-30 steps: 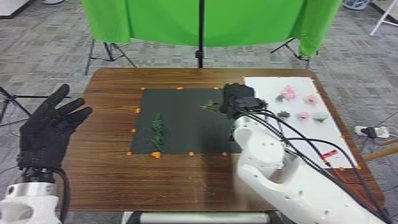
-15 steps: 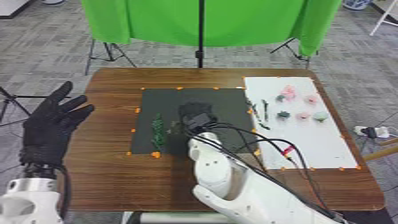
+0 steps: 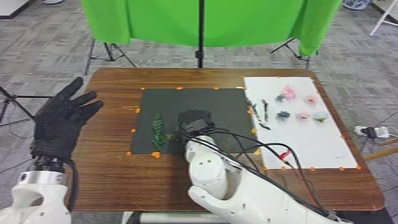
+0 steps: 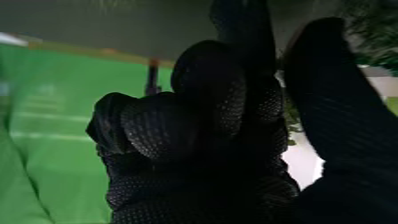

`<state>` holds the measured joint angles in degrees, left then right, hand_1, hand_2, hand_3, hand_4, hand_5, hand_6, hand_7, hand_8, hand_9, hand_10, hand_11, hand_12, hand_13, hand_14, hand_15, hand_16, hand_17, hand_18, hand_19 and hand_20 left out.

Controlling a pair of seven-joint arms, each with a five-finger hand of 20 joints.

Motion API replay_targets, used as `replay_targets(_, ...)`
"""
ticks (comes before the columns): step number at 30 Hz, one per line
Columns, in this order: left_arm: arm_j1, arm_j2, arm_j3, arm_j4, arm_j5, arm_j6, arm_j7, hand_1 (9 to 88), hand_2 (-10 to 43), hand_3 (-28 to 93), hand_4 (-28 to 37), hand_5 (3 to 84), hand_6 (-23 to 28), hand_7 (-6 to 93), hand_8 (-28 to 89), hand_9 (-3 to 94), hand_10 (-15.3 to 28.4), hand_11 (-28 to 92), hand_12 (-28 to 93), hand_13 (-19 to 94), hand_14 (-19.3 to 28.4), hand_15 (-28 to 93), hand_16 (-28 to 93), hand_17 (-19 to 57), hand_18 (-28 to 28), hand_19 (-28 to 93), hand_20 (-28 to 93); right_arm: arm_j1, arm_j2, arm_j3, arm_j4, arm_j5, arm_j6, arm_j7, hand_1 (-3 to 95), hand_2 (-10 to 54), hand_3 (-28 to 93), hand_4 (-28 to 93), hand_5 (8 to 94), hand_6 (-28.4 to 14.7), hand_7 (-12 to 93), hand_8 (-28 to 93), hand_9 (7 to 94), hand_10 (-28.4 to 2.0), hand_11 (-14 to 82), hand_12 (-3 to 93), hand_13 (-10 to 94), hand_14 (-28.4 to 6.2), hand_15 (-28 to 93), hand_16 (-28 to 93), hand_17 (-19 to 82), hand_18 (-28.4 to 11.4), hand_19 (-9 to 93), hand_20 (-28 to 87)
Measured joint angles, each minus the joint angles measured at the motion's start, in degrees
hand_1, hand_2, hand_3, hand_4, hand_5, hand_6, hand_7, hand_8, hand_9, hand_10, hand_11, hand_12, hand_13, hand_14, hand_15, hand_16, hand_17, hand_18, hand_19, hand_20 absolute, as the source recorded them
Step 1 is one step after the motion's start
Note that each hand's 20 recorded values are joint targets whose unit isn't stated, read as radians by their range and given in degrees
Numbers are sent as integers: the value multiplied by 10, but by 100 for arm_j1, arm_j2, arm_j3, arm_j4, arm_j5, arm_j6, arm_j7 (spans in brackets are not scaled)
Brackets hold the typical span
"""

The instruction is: Arrange flowers

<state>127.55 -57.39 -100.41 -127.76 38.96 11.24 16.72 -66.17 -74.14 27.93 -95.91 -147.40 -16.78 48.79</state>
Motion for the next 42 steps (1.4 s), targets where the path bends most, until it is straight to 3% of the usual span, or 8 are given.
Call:
replay_targets(9,-13,-9,18,13,25,-54,-85,243,54,788,-257,344,65,138,-105,348,193,251,125,267,271,524,-67,-79,284,536,172,31,5,-107,2,144,666,83,353,-81,683,-282,818,-22,152,-119,805,-144,450,185,718,-138,785,162,378,-259,932,572)
replay_targets(17,128,-43,-43,-12,18,-48,-23,244,55,787,-258,344,66,138,-104,348,192,252,125,266,271,524,-67,-80,284,536,171,-2,141,-1,-278,244,1510,85,322,-66,684,-273,790,-23,151,-117,792,-148,454,189,706,-145,788,160,365,-266,932,567)
replay_targets(21,313,-70,-126,-47,4,-43,66,239,56,783,-262,344,65,138,-104,348,192,252,125,266,271,523,-67,-80,284,536,170,-233,269,520,-787,353,1507,33,313,-61,694,-267,752,-33,145,-117,774,-161,446,185,689,-154,783,154,347,-272,932,546)
replay_targets(26,370,-99,-132,-47,-10,-41,131,224,61,777,-275,342,63,137,-104,345,191,247,124,265,273,523,-67,-80,284,536,170,-196,706,745,-1199,932,1513,290,310,-59,703,-259,681,-51,136,-116,716,-187,436,178,645,-172,774,135,308,-280,932,483)
replay_targets(32,415,-107,-109,-45,-80,12,293,229,62,783,-280,340,63,138,-103,345,191,246,126,267,273,523,-67,-80,284,534,170,-102,1300,1210,-1068,1516,1163,788,294,-67,753,-256,553,-93,139,-118,567,-247,475,166,533,-217,809,89,236,-283,931,431)
replay_targets(35,425,-106,-92,-46,-94,48,316,232,61,784,-279,340,63,137,-104,343,191,247,126,266,272,523,-67,-80,284,535,170,-29,1544,1431,-820,1798,894,980,292,-69,759,-259,536,-104,138,-119,545,-255,490,164,517,-223,819,81,225,-283,931,425)
replay_targets(42,443,-127,-86,-75,-80,59,289,235,59,784,-273,340,64,137,-104,346,192,251,127,266,271,523,-67,-80,284,535,169,37,1974,1438,-520,1987,831,1387,296,-85,766,-263,532,-151,106,-109,518,-271,523,163,511,-230,836,71,224,-284,932,435)
